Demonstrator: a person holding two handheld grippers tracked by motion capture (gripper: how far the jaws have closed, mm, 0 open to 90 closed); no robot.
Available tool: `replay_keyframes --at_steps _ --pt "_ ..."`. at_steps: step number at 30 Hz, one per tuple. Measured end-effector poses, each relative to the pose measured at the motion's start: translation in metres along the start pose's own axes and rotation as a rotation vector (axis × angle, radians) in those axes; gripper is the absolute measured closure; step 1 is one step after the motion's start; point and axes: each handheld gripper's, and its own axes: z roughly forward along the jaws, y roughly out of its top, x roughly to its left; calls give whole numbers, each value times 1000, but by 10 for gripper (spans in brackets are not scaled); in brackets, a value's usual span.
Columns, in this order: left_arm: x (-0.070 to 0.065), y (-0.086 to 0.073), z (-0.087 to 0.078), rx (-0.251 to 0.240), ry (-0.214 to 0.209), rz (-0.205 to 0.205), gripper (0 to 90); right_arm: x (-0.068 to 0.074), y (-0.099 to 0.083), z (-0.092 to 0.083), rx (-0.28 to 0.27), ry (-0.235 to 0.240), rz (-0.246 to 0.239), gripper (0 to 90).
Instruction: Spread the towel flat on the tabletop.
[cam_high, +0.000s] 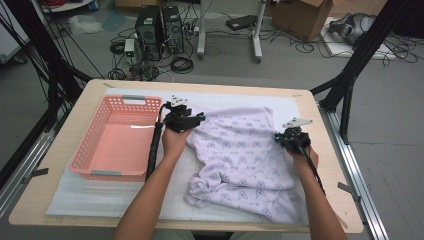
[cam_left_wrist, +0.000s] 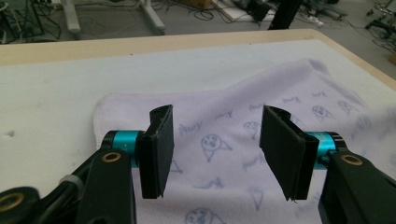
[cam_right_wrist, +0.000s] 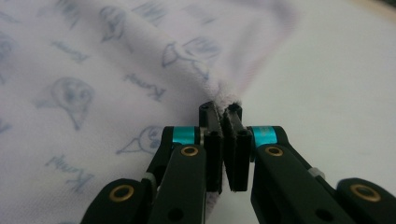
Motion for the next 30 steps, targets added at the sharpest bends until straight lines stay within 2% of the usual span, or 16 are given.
replay_keyframes --at_steps 1,2,3,4,5,6,9,11,14,16,19,21,25,27,30 --pt "-2 -1 -1 8 -9 4 441 -7 -1 0 -21 -70 28 874" --pt "-3 -2 -2 8 -16 7 441 -13 -3 0 -27 -192 43 872" --pt "-6 -3 -4 3 -22 11 443 -15 -5 -1 -24 -268 56 870" --pt "-8 -6 -7 -1 -22 18 450 -20 -8 -1 -25 -310 97 862" --pt "-9 -9 -9 0 -29 22 462 -25 -11 0 -21 -290 155 847" --pt "-10 -13 -10 6 -44 24 468 -28 -13 1 -17 -254 185 806" --pt "-14 -22 -11 36 -87 36 511 -27 -17 -3 -50 -176 215 661" --pt "-20 -28 -11 69 -124 53 534 -27 -16 -8 -75 -137 233 629" --pt "-30 -38 -10 119 -185 75 553 -21 -11 -20 -108 -113 222 613" --pt "-35 -43 -9 133 -217 69 557 -17 -8 -28 -129 -94 195 611" --pt "-42 -50 -5 185 -237 87 554 -9 -5 -39 -154 -63 175 604" --pt "-48 -54 0 217 -255 104 528 -4 -5 -47 -165 -59 158 602" --pt "-62 -59 9 255 -242 152 451 -2 -11 -61 -187 -15 176 593" --pt "-68 -60 9 252 -221 185 422 -1 -16 -65 -195 36 196 591" --pt "-74 -61 10 254 -213 219 419 4 -24 -69 -197 55 194 591"
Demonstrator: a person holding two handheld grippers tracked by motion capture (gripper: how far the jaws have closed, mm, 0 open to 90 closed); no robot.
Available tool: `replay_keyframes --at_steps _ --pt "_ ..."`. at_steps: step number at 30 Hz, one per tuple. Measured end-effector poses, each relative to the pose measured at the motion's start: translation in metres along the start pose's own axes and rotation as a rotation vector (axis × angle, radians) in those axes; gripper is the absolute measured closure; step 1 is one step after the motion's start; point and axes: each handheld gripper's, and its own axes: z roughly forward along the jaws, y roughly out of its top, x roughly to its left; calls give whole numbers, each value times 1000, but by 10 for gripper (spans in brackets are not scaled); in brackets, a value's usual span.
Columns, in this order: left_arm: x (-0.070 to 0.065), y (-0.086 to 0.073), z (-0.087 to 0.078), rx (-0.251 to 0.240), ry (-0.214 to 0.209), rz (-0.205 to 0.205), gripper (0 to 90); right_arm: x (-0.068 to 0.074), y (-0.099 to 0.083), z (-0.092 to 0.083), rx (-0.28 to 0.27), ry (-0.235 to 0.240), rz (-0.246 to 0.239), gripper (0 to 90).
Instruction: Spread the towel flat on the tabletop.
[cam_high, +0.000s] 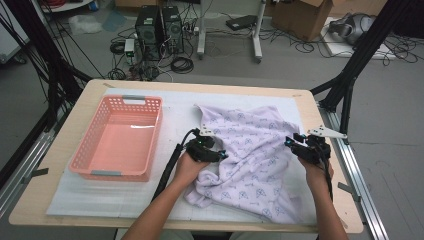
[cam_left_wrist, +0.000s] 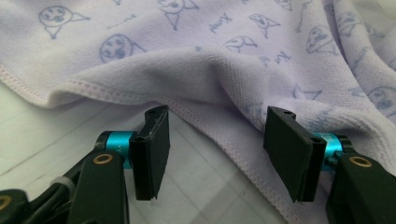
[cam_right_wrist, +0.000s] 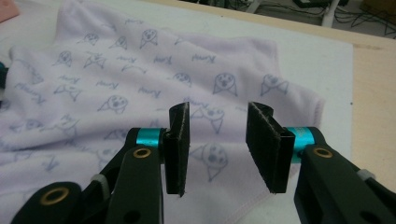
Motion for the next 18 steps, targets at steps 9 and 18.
replay_keyframes --at_steps 9,18 --pt "-8 0 4 0 -17 80 855 4 -12 -3 -22 26 21 595" --pt "32 3 -17 -87 252 -38 872 2 -15 -7 -30 32 31 597"
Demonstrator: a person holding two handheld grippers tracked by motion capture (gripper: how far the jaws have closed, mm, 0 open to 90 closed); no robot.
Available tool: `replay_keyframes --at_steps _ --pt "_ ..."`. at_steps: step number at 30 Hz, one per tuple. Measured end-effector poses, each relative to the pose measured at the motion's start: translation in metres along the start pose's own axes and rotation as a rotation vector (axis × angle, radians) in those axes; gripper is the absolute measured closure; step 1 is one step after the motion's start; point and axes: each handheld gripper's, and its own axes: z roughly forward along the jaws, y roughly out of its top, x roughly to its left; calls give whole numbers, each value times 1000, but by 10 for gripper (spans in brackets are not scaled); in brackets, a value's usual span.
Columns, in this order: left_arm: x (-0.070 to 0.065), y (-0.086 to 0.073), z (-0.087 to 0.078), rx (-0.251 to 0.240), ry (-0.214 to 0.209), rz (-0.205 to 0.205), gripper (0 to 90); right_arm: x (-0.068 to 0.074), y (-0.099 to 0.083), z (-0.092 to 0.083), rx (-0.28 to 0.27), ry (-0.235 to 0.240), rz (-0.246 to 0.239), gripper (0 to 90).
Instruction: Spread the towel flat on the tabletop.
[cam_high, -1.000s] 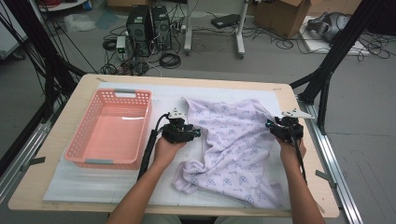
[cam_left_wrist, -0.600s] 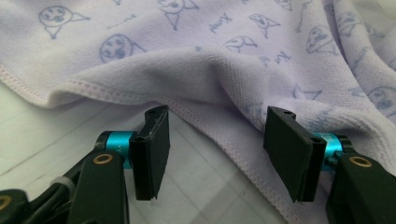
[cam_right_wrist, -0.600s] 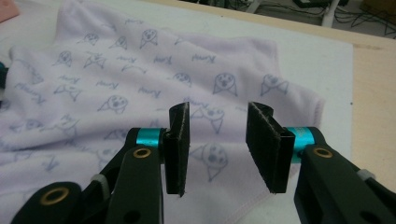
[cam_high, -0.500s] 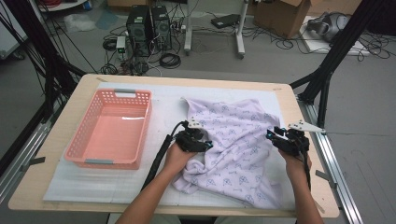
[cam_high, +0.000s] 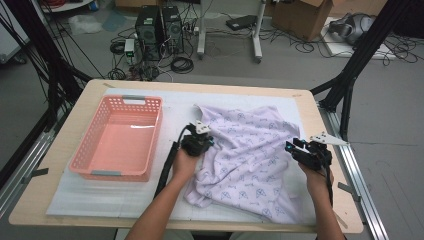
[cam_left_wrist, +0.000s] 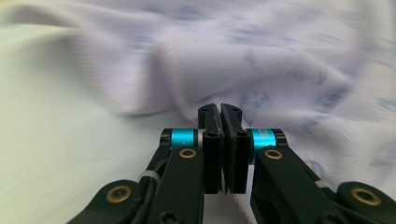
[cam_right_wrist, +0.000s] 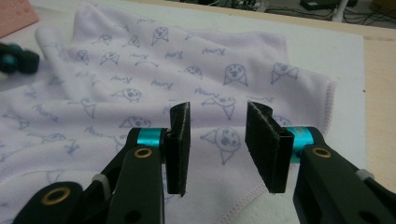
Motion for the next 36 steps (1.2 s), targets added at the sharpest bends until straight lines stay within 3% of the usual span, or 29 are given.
replay_keyframes --at_steps 3,5,11,15,17,18,19,21,22,23,26,28,30,32,34,36 --pt "24 -1 -7 -48 108 -101 872 -1 -1 0 10 2 8 597" --pt "32 -2 -10 -59 146 -120 871 -2 -3 2 21 2 4 594" --pt "39 -1 -18 -101 194 -134 871 -5 -10 18 134 30 47 495" --pt "45 -1 -23 -123 209 -158 871 0 -16 39 227 63 -1 492" --pt "47 -1 -23 -136 216 -166 871 4 -13 42 233 38 -54 591" --pt "47 -1 -23 -141 214 -167 871 3 -10 45 239 43 -76 725" --pt "46 -1 -23 -146 220 -170 871 2 -7 47 254 90 -88 853" --pt "47 0 -22 -157 220 -186 870 3 1 54 273 80 -155 869" --pt "47 0 -22 -160 225 -188 870 3 5 57 275 46 -185 870" --pt "47 -1 -21 -161 226 -187 870 -1 10 62 259 21 -180 872" --pt "47 -1 -19 -165 211 -194 866 -15 20 70 188 -53 -142 872" --pt "44 -1 -16 -183 162 -198 839 -24 26 76 146 -131 -127 871" --pt "42 -1 -14 -204 95 -197 699 -28 30 80 126 -201 -112 869" --pt "40 -2 -13 -205 19 -205 545 -30 31 83 122 -199 -94 852" --pt "37 -1 -16 -192 -16 -191 470 -28 31 81 121 -188 -85 796" --pt "34 -1 -19 -176 -63 -202 422 -27 32 76 108 -154 -63 708"
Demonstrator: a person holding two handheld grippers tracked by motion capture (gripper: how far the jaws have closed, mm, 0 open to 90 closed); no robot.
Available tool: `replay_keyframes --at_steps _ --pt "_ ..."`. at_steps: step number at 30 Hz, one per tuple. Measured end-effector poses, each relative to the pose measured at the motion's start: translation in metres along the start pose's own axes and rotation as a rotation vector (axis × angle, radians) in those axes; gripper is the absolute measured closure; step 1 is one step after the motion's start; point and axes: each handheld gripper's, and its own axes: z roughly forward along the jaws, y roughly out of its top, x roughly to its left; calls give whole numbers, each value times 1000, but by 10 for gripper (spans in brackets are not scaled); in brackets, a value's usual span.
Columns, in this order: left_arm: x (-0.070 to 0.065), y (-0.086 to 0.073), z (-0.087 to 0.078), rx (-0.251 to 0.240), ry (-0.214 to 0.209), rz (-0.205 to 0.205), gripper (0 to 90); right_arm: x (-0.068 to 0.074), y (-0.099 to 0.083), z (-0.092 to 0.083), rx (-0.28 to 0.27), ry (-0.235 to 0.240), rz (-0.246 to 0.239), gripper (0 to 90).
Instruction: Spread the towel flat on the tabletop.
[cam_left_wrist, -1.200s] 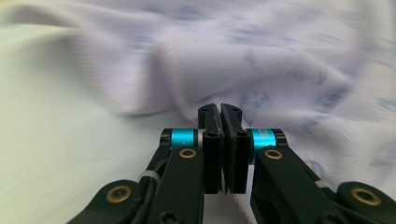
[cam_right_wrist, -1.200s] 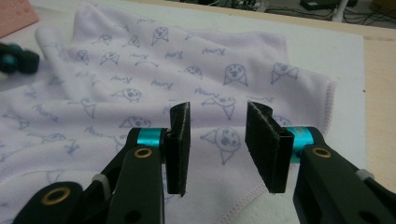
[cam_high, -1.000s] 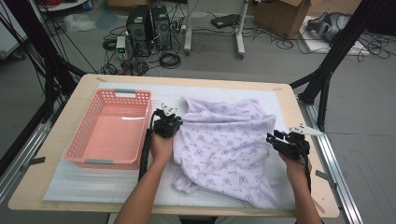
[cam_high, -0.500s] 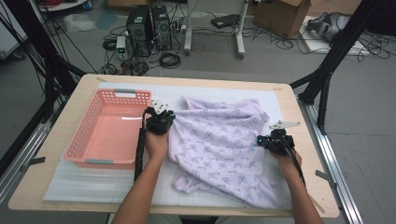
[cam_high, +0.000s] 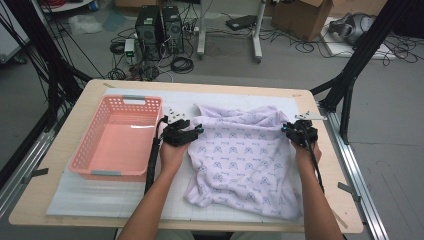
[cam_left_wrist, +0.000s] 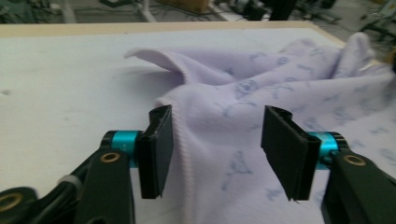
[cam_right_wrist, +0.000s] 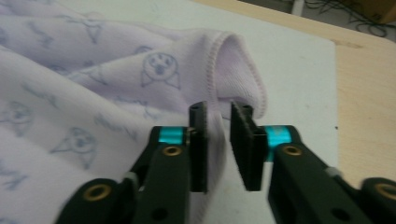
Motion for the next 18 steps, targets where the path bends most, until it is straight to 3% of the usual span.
replay_keyframes --at_steps 3,5,7,9,12,16,18 --pt "-12 0 -4 33 -61 54 378 2 0 -13 -31 42 18 642" --pt "-20 1 -9 20 -94 76 354 4 0 -22 -51 57 19 614" --pt "-25 0 -15 7 -122 85 347 7 -3 -34 -58 106 13 591" --pt "-28 -3 -19 11 -131 104 324 11 -7 -45 -69 142 3 578" --pt "-29 -10 -24 25 -139 96 297 21 -18 -57 -51 196 -29 557" --pt "-31 -22 -31 36 -147 89 280 32 -31 -69 -42 236 -65 537" --pt "-33 -27 -35 49 -150 109 279 35 -37 -75 -45 248 -73 525"
